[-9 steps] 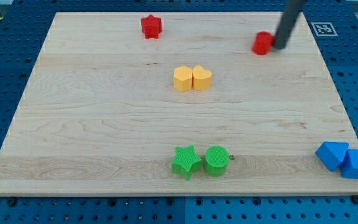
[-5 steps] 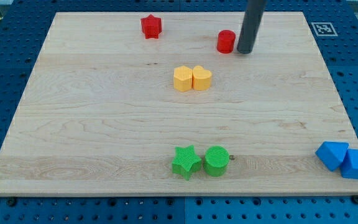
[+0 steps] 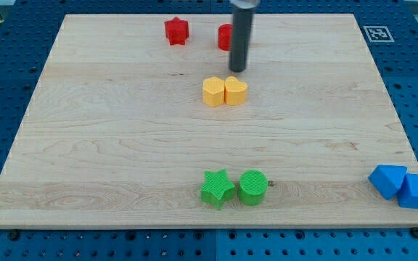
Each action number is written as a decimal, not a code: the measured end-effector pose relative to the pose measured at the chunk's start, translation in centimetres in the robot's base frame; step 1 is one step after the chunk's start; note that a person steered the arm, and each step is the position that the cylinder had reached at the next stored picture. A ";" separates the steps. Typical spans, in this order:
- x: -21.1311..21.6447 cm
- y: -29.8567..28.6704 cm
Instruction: Push red circle close to red star
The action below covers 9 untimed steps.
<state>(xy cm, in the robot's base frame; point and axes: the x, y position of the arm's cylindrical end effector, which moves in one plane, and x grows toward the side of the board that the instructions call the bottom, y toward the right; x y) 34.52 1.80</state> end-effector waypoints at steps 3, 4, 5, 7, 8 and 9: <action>-6.2 -12.6; -6.2 -11.6; -6.2 -9.5; -6.1 -8.9; -3.6 -7.1; -1.7 -2.6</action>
<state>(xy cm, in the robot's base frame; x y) 32.78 -0.79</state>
